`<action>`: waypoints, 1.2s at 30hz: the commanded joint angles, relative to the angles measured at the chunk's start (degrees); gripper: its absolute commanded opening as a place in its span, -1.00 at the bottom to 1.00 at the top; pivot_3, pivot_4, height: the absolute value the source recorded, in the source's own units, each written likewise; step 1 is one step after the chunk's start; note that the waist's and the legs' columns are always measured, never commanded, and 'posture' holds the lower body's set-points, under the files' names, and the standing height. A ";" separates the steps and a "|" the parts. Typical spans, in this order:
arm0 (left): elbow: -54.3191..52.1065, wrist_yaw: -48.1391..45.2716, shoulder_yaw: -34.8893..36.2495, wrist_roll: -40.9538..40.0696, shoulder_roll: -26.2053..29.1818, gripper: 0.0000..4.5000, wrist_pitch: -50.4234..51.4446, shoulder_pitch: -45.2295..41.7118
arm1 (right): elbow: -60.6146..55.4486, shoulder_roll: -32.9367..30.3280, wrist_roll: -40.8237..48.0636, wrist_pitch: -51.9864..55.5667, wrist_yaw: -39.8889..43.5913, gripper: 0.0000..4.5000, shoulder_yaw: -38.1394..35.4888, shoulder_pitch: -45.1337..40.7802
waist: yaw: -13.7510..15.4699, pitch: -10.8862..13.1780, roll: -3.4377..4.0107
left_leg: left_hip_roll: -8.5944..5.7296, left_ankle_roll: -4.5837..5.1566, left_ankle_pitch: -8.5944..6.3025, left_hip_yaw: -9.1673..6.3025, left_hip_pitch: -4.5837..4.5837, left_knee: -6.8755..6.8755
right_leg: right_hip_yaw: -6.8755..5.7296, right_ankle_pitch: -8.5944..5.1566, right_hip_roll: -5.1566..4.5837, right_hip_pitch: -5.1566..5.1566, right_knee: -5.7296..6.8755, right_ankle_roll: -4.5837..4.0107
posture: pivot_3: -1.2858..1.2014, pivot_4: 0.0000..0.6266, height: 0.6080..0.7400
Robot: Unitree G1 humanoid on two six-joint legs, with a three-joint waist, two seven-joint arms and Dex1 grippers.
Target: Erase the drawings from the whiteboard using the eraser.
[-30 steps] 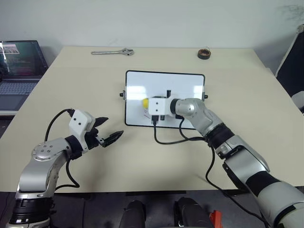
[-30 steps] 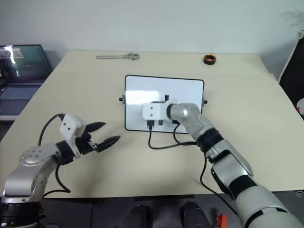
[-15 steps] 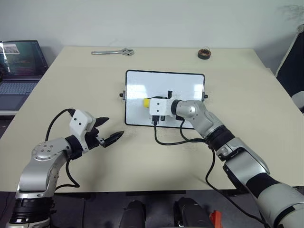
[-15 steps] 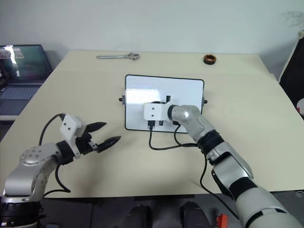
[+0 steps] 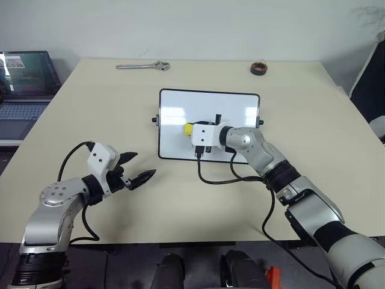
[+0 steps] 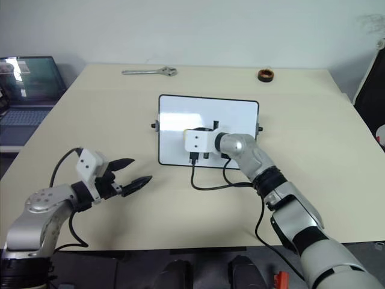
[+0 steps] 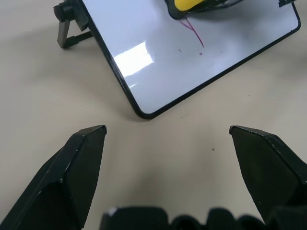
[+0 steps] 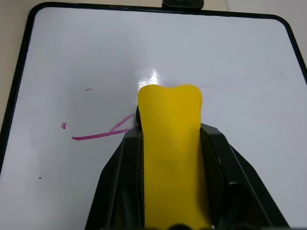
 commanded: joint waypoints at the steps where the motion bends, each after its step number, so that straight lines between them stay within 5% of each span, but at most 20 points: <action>1: -0.48 -0.41 0.16 -0.06 0.58 1.00 -1.18 -0.85 | -2.69 -2.94 0.59 -1.16 7.43 -0.48 1.51 1.92 | 0.06 0.00 0.00 | 0.00 0.00 0.00 -0.01 0.00 0.00 | 0.00 0.00 0.00 0.00 0.00 0.00 | 0.03 -0.52 1.00; 5: -0.95 -0.18 -0.26 -0.09 0.51 1.00 -0.57 -1.43 | -4.87 -4.02 -0.17 -0.88 10.10 -0.48 1.96 3.17 | -0.11 0.00 0.00 | 0.00 0.00 0.00 0.00 0.05 0.01 | -0.01 0.00 0.01 0.03 0.04 0.00 | 0.03 -0.52 1.00; 12: -1.20 -0.20 -0.45 -0.36 0.79 1.00 -0.14 -1.70 | -2.27 -1.09 -1.36 0.43 -2.12 -0.48 -1.68 -0.37 | -0.21 0.00 0.00 | 0.01 0.00 0.01 0.02 0.06 0.02 | 0.00 0.00 0.04 0.00 0.10 0.00 | 0.03 -0.52 1.00; 21: 2.02 -1.69 0.24 0.27 0.70 1.00 -3.30 -0.23 | -7.20 -2.70 0.18 -0.39 11.21 -0.48 2.81 3.90 | -0.19 0.00 0.00 | 0.01 0.00 0.00 0.03 0.04 0.00 | -0.02 0.00 0.03 0.01 0.02 0.00 | 0.03 -0.52 1.00; 31: 4.36 -2.19 0.50 0.62 1.07 1.00 -5.54 0.28 | -4.67 2.52 -1.78 1.22 0.41 -0.48 0.67 0.76 | -0.20 0.00 0.01 | 0.04 0.00 0.00 0.02 0.03 0.00 | -0.03 0.00 0.06 -0.03 0.05 -0.01 | 0.03 -0.52 1.00; 36: 3.69 -1.92 0.48 0.49 0.97 1.00 -5.28 0.72 | -4.66 2.62 -1.60 0.27 1.87 -0.48 1.89 1.28 | -0.20 0.00 0.01 | 0.03 0.00 0.00 0.02 0.01 0.00 | -0.02 0.00 0.03 -0.03 0.02 0.00 | 0.03 -0.52 1.00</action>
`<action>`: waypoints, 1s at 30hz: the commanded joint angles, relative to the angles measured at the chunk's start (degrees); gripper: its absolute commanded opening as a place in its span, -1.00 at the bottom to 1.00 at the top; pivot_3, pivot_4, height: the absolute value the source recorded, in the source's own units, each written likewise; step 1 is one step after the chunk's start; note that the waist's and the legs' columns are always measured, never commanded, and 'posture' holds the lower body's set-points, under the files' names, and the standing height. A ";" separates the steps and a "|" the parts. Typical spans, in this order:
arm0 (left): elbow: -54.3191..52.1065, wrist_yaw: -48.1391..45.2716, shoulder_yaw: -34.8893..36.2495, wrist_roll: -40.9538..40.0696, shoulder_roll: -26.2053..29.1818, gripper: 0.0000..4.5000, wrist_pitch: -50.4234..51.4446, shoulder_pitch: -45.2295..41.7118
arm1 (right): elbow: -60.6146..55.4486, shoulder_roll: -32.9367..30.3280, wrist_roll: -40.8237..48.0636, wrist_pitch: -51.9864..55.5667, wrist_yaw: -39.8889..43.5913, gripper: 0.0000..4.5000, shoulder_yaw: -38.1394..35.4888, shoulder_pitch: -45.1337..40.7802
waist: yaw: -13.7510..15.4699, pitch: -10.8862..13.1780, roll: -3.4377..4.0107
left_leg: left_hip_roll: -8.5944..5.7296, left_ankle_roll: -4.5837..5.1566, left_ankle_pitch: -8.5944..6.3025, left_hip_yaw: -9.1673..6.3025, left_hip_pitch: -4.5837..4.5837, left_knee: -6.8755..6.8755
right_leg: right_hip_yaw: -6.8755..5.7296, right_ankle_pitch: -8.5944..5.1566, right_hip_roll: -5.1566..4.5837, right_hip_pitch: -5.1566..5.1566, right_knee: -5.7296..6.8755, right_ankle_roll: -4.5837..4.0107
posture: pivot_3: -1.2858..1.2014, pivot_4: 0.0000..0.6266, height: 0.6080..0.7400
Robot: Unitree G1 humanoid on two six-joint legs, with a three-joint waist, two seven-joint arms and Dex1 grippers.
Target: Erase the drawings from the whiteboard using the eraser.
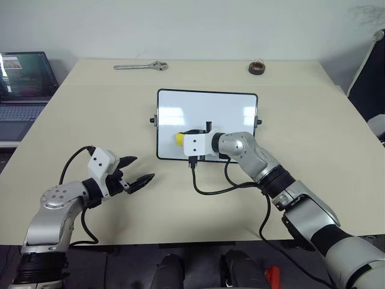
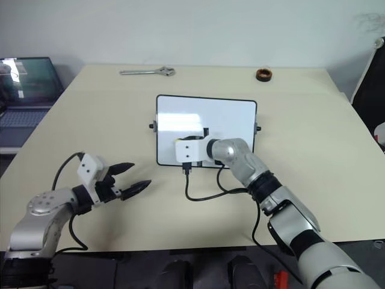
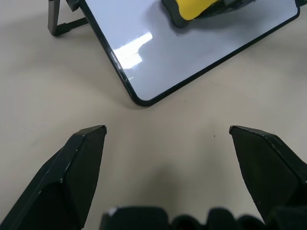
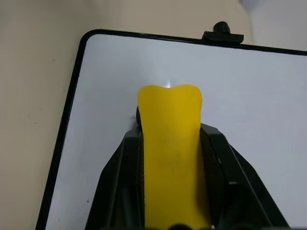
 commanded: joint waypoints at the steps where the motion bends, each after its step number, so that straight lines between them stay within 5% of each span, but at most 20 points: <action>1: -1.32 0.23 1.53 -0.20 0.77 1.00 -0.75 0.28 | -1.64 -0.30 0.55 -1.15 1.87 -0.48 0.12 0.13 | 0.00 0.00 0.00 | 0.00 0.00 0.00 -0.01 0.00 0.00 | 0.00 0.00 0.00 0.00 0.00 0.00 | 0.03 -0.52 1.00; 5: -1.48 0.33 1.58 -0.24 0.74 1.00 -0.76 0.44 | -3.82 -1.18 0.66 -0.42 6.77 -0.48 1.62 2.23 | 0.00 0.00 0.00 | 0.00 0.00 0.00 -0.01 0.00 0.00 | -0.01 0.00 0.00 0.01 0.00 0.00 | 0.03 -0.52 1.00; 13: -4.89 1.74 0.45 -0.28 0.83 1.00 1.68 -0.67 | -9.35 2.71 5.30 5.68 -0.98 -0.48 -7.13 2.85 | -0.02 0.00 0.00 | 0.02 0.00 0.00 -0.02 0.01 0.00 | -0.01 0.00 0.02 -0.01 0.05 0.00 | 0.03 -0.52 1.00; 20: -8.98 0.78 -3.20 -0.58 1.56 1.00 5.69 -5.69 | -35.11 0.65 13.56 21.10 1.07 -0.48 -16.95 13.73 | 1.01 -0.02 -0.03 | -0.05 0.00 0.00 -0.15 -0.08 0.01 | -0.05 0.00 -0.05 0.03 -0.03 0.01 | 0.03 -0.52 1.00; 25: -11.35 -3.47 -11.78 -0.75 0.52 1.00 8.26 -15.01 | -58.96 -6.08 18.40 39.52 1.96 -0.48 -30.89 27.48 | 2.34 -0.01 -0.02 | -0.12 0.00 0.00 -0.30 -0.19 0.05 | -0.20 -0.03 0.07 0.05 -0.07 0.03 | 0.03 -0.52 1.00; 30: -7.10 -8.97 -19.81 0.85 -2.63 1.00 6.68 -25.08 | -69.34 -9.77 18.31 51.78 -2.07 -0.48 -38.53 38.61 | 1.73 -0.01 -0.01 | -0.21 0.00 0.00 -0.04 -0.08 0.05 | -0.12 -0.03 0.21 0.08 -0.05 0.05 | 0.03 -0.52 1.00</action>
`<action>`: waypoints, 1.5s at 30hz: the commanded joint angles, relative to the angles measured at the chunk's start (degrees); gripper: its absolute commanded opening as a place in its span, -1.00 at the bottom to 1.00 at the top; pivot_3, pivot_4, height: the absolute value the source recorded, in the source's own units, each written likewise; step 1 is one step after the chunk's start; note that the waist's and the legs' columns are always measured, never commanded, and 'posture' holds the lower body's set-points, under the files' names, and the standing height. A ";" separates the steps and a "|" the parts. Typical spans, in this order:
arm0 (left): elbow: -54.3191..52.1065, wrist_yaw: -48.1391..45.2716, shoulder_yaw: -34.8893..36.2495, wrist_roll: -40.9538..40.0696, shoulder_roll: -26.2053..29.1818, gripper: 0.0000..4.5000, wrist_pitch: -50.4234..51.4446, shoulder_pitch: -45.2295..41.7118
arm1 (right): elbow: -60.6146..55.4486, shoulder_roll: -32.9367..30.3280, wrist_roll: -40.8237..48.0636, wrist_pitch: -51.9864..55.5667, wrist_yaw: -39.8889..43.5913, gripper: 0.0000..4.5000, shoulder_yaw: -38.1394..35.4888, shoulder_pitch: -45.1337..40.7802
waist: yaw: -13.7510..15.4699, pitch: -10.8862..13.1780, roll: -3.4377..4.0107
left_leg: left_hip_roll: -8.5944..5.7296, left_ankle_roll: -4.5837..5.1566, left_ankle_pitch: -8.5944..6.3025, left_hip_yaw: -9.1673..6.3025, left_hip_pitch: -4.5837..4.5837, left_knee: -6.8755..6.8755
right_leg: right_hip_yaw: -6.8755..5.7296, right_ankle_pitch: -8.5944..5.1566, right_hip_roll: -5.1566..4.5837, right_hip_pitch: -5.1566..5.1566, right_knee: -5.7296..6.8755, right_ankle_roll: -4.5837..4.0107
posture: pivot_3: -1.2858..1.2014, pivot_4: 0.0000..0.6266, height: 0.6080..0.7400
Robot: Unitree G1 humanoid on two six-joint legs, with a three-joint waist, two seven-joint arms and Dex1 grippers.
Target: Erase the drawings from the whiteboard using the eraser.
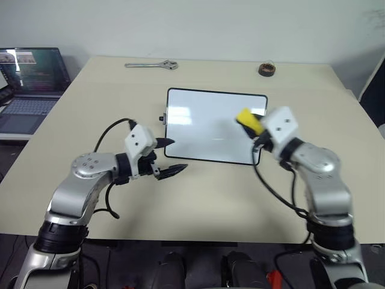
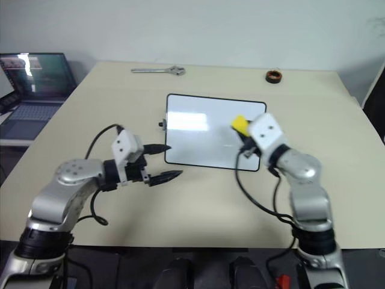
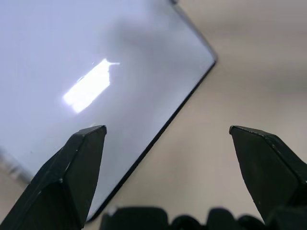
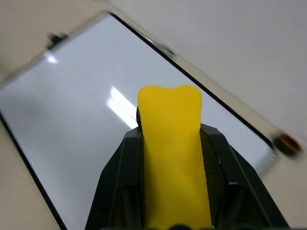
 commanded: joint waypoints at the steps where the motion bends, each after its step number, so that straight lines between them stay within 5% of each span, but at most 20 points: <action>1: 2.89 -4.10 -4.97 1.10 -2.85 1.00 -2.01 -6.55 | -7.20 -0.20 0.59 8.68 -3.18 -0.48 -4.40 4.95 | -0.40 0.00 0.01 | -0.03 0.00 0.00 0.02 0.03 -0.01 | 0.01 0.00 0.06 0.00 0.04 0.00 | 0.03 -0.52 1.00; 10: 19.41 -8.06 -14.33 5.80 -15.27 1.00 -4.56 -19.71 | 2.76 10.45 1.79 13.63 -17.96 -0.48 -6.68 7.63 | -1.93 -0.02 0.04 | -0.05 0.01 0.00 0.23 0.13 0.01 | 0.19 0.01 0.28 -0.04 0.11 -0.02 | 0.03 -0.52 1.00; 20: 20.45 -11.51 -16.02 9.45 -17.26 1.00 -10.43 -19.92 | 19.01 10.84 5.23 5.79 -27.58 -0.48 -11.68 0.29 | -1.80 -0.01 0.06 | -0.06 0.01 0.00 0.26 0.05 -0.02 | 0.35 0.01 0.22 -0.08 0.05 -0.02 | 0.03 -0.52 1.00; 29: 17.86 -8.85 -12.88 8.32 -16.72 1.00 -8.51 -17.02 | 21.50 10.00 11.42 3.98 -28.89 0.87 -15.40 -2.17 | -1.86 -0.01 0.06 | -0.04 0.01 0.00 0.25 0.04 -0.02 | 0.39 0.01 0.22 -0.08 0.06 -0.02 | 0.03 -0.52 1.00; 30: 17.12 -8.11 -11.82 8.15 -16.17 1.00 -8.63 -16.06 | 20.03 10.10 12.23 2.88 -28.64 0.99 -15.53 -2.07 | -1.88 -0.01 0.07 | -0.04 0.01 0.00 0.25 0.04 -0.02 | 0.39 0.01 0.22 -0.08 0.06 -0.02 | 0.03 -0.52 1.00; 37: 4.74 -2.36 1.65 3.81 -6.77 1.00 -4.97 -1.44 | 4.94 6.85 17.42 -1.67 -21.75 0.99 -12.15 6.48 | -2.11 -0.03 0.14 | 0.15 0.02 -0.01 0.20 0.07 -0.12 | 0.42 -0.02 0.15 -0.12 0.03 -0.05 | 0.03 -0.52 1.00; 40: -6.22 8.39 11.48 0.77 -8.97 1.00 0.58 8.64 | 4.88 0.99 14.23 -13.91 -16.54 0.99 -11.11 16.65 | -1.54 -0.03 0.14 | 0.14 0.02 -0.01 0.10 0.04 -0.05 | 0.32 -0.03 0.11 -0.06 0.02 -0.05 | 0.03 -0.52 1.00; 42: -12.79 17.72 20.51 -0.75 -12.96 1.00 3.14 16.54 | 5.39 2.91 16.85 -21.52 -15.59 0.99 -12.78 22.09 | -1.19 -0.11 0.09 | 0.08 0.05 -0.04 0.20 0.05 -0.07 | 0.39 -0.14 -0.09 0.03 -0.07 0.15 | 0.03 -0.52 1.00; 45: -15.98 25.68 23.81 3.71 -17.46 1.00 -0.78 25.94 | 6.41 6.65 25.32 -23.73 -14.29 0.99 -16.85 25.80 | -1.09 -0.12 0.08 | 0.10 0.09 -0.09 0.16 0.10 0.00 | 0.43 -0.16 -0.34 0.08 -0.05 0.18 | 0.03 -0.52 1.00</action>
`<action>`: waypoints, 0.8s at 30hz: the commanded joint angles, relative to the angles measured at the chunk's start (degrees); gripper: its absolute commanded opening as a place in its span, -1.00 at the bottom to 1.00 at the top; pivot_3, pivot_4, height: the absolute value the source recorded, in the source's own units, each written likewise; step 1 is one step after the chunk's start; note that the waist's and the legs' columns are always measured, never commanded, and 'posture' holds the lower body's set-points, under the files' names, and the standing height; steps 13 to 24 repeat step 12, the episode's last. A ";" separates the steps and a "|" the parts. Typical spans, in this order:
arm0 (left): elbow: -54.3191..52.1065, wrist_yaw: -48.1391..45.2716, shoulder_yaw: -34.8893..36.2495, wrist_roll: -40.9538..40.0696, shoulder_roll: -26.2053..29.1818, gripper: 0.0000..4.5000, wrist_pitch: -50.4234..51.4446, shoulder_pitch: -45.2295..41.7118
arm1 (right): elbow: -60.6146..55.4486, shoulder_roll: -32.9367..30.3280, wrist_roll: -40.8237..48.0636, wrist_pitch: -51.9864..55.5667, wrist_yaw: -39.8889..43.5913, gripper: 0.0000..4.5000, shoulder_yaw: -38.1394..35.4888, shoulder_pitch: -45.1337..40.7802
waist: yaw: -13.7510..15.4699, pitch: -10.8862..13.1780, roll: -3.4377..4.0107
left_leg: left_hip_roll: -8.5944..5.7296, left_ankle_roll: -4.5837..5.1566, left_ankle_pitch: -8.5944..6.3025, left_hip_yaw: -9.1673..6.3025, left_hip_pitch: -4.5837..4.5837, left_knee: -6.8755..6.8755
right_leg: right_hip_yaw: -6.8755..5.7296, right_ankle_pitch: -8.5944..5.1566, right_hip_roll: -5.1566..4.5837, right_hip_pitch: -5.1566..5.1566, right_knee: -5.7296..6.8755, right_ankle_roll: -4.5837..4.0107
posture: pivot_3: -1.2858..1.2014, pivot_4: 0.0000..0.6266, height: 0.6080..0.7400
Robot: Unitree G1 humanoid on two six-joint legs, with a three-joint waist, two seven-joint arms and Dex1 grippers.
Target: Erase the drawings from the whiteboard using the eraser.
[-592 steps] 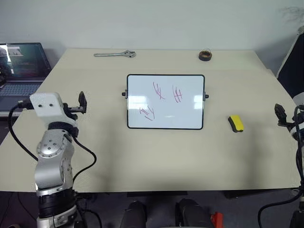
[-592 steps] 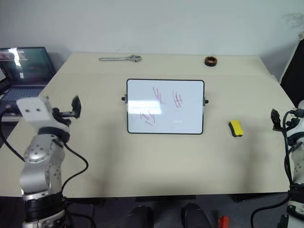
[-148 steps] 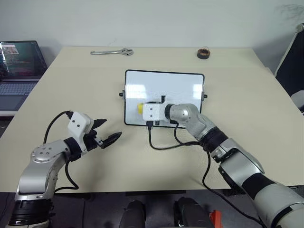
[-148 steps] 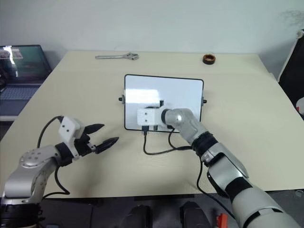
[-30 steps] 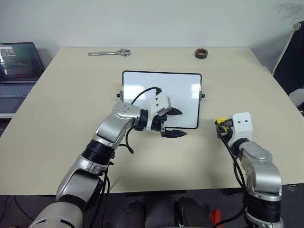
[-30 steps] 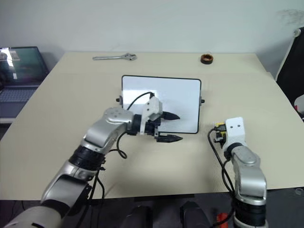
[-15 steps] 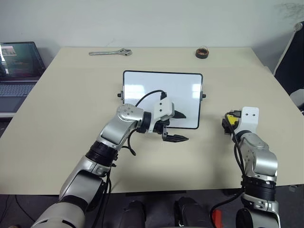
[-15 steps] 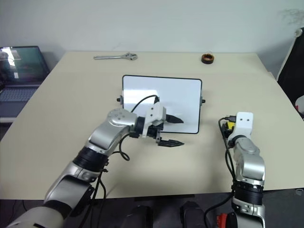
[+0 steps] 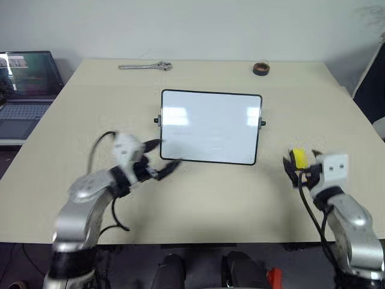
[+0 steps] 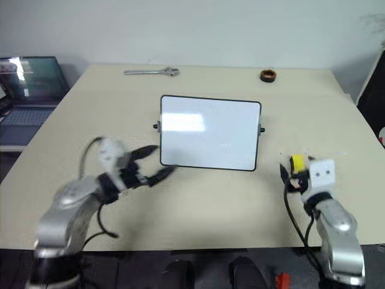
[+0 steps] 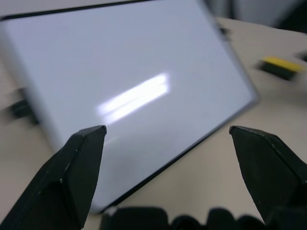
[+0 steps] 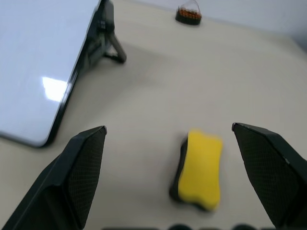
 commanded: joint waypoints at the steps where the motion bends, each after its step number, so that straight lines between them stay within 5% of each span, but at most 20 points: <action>1: -5.06 8.25 2.11 3.55 -3.37 1.00 -3.66 6.50 | -1.25 1.65 9.44 -3.11 1.75 0.99 -5.63 1.37 | 0.02 0.00 0.00 | -0.03 0.00 0.00 0.02 0.07 0.01 | 0.03 0.01 0.00 0.04 0.06 -0.01 | 0.03 -0.52 1.00; 10: -0.37 13.75 -1.76 12.14 -6.26 1.00 -16.60 19.63 | -5.95 -0.39 10.08 -6.04 4.61 0.99 -4.03 12.74 | 0.61 -0.02 0.00 | 0.02 0.01 0.01 0.08 0.95 -0.05 | 0.01 -0.20 0.15 0.84 -0.01 0.12 | 0.03 -0.52 1.00; 24: 2.09 14.15 -2.44 13.07 -6.36 1.00 -19.59 20.01 | -5.20 -1.90 8.49 -7.48 5.74 0.99 -2.67 14.50 | 0.61 -0.03 0.01 | 0.02 0.00 0.01 0.12 0.95 -0.08 | 0.04 -0.21 0.16 0.82 -0.05 0.12 | 0.03 -0.52 1.00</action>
